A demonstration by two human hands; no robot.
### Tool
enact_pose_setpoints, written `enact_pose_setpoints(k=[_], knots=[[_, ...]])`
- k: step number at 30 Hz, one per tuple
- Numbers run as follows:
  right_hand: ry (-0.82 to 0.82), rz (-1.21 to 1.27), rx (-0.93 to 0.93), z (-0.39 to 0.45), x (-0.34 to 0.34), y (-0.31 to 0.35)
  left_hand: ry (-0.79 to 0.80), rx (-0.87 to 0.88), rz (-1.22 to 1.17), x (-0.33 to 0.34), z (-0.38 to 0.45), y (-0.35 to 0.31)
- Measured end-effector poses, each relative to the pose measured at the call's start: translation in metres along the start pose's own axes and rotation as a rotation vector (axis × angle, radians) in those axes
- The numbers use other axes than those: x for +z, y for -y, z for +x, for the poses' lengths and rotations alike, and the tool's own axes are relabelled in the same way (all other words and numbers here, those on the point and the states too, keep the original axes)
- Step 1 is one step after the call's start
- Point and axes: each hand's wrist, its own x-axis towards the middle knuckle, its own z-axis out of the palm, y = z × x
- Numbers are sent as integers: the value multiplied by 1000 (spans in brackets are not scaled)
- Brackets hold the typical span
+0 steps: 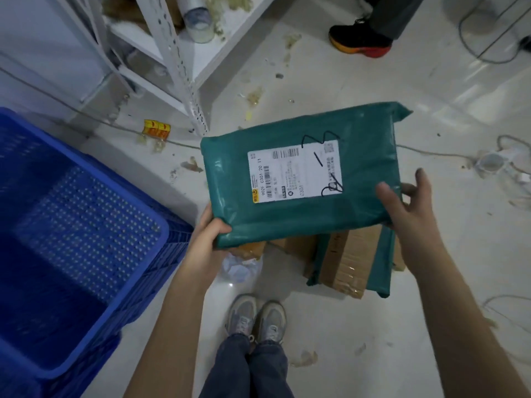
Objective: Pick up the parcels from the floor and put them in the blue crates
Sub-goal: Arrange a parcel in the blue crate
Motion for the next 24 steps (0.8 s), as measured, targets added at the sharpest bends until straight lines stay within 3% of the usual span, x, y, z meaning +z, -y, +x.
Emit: enact_pose_setpoints(k=[5, 10, 24], knots=[[103, -129, 49, -28, 48, -39, -149, 19, 77, -43, -34, -8], [278, -85, 57, -52, 92, -41, -345, 71, 120, -77, -76, -15], [680, -225, -120, -156, 277, -26, -744, 261, -112, -239, -207, -12]])
